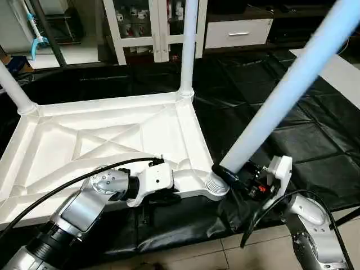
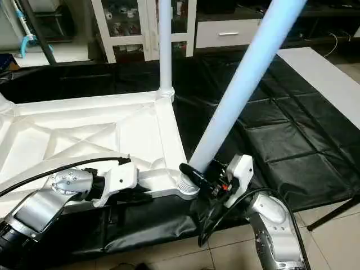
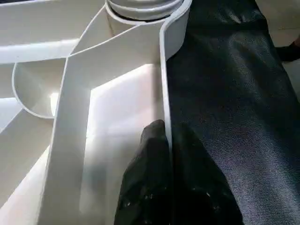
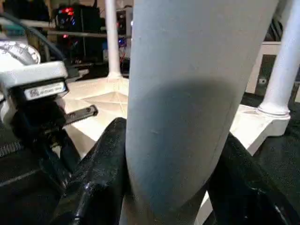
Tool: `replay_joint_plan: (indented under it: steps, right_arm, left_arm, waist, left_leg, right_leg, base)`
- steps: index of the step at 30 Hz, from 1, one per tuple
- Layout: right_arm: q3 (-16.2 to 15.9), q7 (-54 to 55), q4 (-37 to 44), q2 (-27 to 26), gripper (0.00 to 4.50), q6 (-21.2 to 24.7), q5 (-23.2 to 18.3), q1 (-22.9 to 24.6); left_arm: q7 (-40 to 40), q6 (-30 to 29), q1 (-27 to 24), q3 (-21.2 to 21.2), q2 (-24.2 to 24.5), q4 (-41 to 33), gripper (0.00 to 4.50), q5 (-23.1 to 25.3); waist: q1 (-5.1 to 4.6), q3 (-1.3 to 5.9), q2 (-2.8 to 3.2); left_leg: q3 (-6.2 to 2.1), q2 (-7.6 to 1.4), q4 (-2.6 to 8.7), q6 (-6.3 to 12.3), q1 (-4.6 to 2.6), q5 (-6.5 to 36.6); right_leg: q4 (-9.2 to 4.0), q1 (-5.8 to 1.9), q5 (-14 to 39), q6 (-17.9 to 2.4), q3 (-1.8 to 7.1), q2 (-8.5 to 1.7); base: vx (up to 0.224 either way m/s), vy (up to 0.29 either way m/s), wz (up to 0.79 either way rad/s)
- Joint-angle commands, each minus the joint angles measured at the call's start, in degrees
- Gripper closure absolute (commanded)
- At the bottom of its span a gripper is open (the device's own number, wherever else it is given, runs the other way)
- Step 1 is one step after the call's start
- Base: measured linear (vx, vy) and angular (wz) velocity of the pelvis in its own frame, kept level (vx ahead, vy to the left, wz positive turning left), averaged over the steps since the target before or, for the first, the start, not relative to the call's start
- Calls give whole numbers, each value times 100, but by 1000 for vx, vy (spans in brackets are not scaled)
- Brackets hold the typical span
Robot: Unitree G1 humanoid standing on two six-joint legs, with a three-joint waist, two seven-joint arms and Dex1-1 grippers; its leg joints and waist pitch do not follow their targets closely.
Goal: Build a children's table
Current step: Insert table leg to table base
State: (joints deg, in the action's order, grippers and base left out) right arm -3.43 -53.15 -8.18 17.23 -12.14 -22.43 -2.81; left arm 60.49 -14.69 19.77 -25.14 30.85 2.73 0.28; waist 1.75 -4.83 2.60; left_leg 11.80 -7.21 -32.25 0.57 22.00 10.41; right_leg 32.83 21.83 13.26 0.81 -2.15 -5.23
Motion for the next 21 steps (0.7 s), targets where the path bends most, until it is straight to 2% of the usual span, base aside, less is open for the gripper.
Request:
replay_joint_plan:
  steps: [1, 2, 5, 7, 8, 9, 10, 11, 12, 13, 14, 15, 16, 17, 19, 20, 21]
  right_arm:
    - [71, 135, -831, 377, 263, 263, 673, 244]
    - [-79, 76, -930, 494, 263, 229, 864, 239]
    - [-359, -57, -1142, 710, 263, 311, 1141, 220]
    - [-437, -109, -1285, 765, 263, 313, 1170, 179]
    - [-462, -95, -1333, 782, 263, 353, 1185, 141]
    - [-467, -92, -1343, 785, 263, 361, 1188, 133]
    - [-509, -110, -1387, 808, 263, 541, 1164, 55]
    - [-510, -110, -1387, 808, 263, 544, 1164, 53]
    - [-540, -40, -1433, 834, 263, 738, 1211, -27]
    - [-540, -40, -1433, 834, 263, 738, 1211, -27]
    - [-574, 38, -1510, 856, 263, 925, 1177, -187]
    - [-528, 95, -1482, 824, 263, 1113, 1048, -309]
    - [-435, 125, -1407, 777, 263, 1357, 821, -501]
    - [-435, 125, -1407, 777, 263, 1357, 821, -501]
    - [-351, 25, -1344, 780, 263, 1557, 584, -722]
    - [-343, 11, -1335, 786, 263, 1584, 558, -742]
    - [-310, -63, -1304, 828, 263, 1728, 443, -860]
  left_arm:
    - [52, 30, -66, -55, 86, 70, 444, 101]
    - [52, 25, -71, -63, 89, 65, 444, 103]
    - [49, 12, -78, -73, 84, 57, 444, 109]
    - [41, 1, -77, -71, 71, 54, 444, 106]
    - [36, -5, -80, -66, 68, 50, 444, 102]
    - [34, -6, -80, -65, 67, 49, 444, 101]
    - [30, -19, -87, -54, 66, 38, 444, 90]
    - [30, -20, -88, -54, 66, 38, 444, 89]
    - [30, -34, -97, -55, 67, 27, 444, 86]
    - [30, -34, -97, -55, 67, 27, 444, 86]
    - [34, -50, -108, -63, 71, 18, 444, 82]
    - [37, -54, -111, -62, 76, 12, 444, 80]
    - [43, -64, -117, -58, 86, -4, 444, 80]
    - [43, -64, -117, -58, 86, -4, 444, 80]
    - [52, -82, -119, -59, 98, -28, 444, 84]
    - [53, -84, -119, -59, 99, -32, 444, 84]
    - [60, -102, -115, -63, 106, -49, 444, 82]
  waist:
    - [-48, 149, 12]
    - [-49, 145, 27]
    - [-75, 108, 13]
    - [-123, 59, -5]
    - [-114, 43, 24]
    - [-128, 42, 24]
    - [-127, 33, 64]
    - [-153, 33, 72]
    - [-153, 29, 108]
    - [-161, 30, 110]
    - [-173, 41, 129]
    - [-185, 44, 129]
    - [-199, 45, 111]
    - [-195, 47, 108]
    - [-199, 33, 69]
    - [-204, 14, 79]
    - [-212, 8, 87]
  left_leg:
    - [-390, -644, 618, -518, -241, 3520]
    - [-399, -643, 620, -526, -238, 3551]
    - [-424, -629, 632, -551, -233, 3847]
    - [-497, -610, 632, -577, -246, 4312]
    - [-518, -613, 639, -614, -284, 4491]
    - [-527, -606, 645, -660, -348, 4742]
    - [-532, -604, 664, -682, -369, 4858]
    - [-534, -609, 731, -726, -368, 5035]
    - [-536, -635, 838, -791, -326, 5224]
    - [-513, -636, 886, -819, -321, 5319]
    - [-452, -633, 951, -874, -324, 5422]
    - [-418, -623, 981, -884, -315, 5426]
    - [-357, -589, 999, -882, -307, 5297]
    - [-344, -572, 983, -876, -330, 5245]
    - [-395, -538, 801, -764, -442, 4965]
    - [-418, -539, 789, -739, -453, 4979]
    - [-434, -550, 808, -733, -436, 5016]
  right_leg:
    - [-495, 89, 2228, -924, 309, -410]
    - [-495, 81, 2255, -915, 305, -411]
    - [-525, 79, 2640, -789, 292, -409]
    - [-595, 88, 3492, -558, 245, -430]
    - [-616, 112, 3684, -488, 225, -424]
    - [-651, 136, 3779, -402, 181, -377]
    - [-651, 131, 3732, -386, 155, -357]
    - [-621, 73, 3393, -404, 88, -305]
    - [-547, 17, 2961, -449, 51, -246]
    - [-513, 7, 2774, -475, 26, -204]
    - [-446, -1, 2485, -541, -12, -151]
    - [-421, -10, 2396, -569, -26, -131]
    - [-416, -19, 2463, -590, -18, -157]
    - [-450, -6, 2606, -575, -10, -178]
    - [-664, 91, 3341, -452, 24, -326]
    - [-703, 88, 3507, -402, -7, -335]
    - [-702, 53, 3552, -362, -47, -323]
  base:
    - [0, 0, 0]
    - [0, 0, 0]
    - [0, 0, 0]
    - [0, 0, 0]
    - [0, 0, 0]
    - [0, 0, 0]
    - [0, 0, 0]
    - [0, 0, 0]
    - [0, 0, 0]
    - [0, 0, 0]
    - [0, 0, 0]
    - [0, 0, 0]
    - [0, 0, 0]
    - [0, 0, 0]
    - [0, 0, 0]
    - [0, 0, 0]
    - [0, 0, 0]
